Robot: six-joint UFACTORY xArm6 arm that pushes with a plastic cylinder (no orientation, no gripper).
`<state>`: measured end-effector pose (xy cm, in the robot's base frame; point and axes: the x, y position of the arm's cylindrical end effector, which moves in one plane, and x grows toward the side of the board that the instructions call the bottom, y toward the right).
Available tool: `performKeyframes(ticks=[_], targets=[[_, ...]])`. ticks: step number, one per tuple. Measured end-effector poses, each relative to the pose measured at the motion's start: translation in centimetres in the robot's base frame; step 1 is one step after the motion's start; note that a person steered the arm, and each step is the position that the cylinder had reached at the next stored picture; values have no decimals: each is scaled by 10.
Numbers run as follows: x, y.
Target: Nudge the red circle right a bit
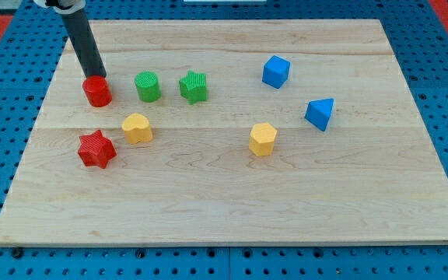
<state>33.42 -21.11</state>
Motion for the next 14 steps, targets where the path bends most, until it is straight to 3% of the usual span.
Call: performKeyframes(ticks=[1, 2, 3, 4, 5, 6, 7, 11, 13, 14], targets=[[-10, 1], [-56, 7], [-62, -17], [-43, -91], [-39, -93], [-7, -93], [56, -73], [65, -65], [88, -14], [69, -14]])
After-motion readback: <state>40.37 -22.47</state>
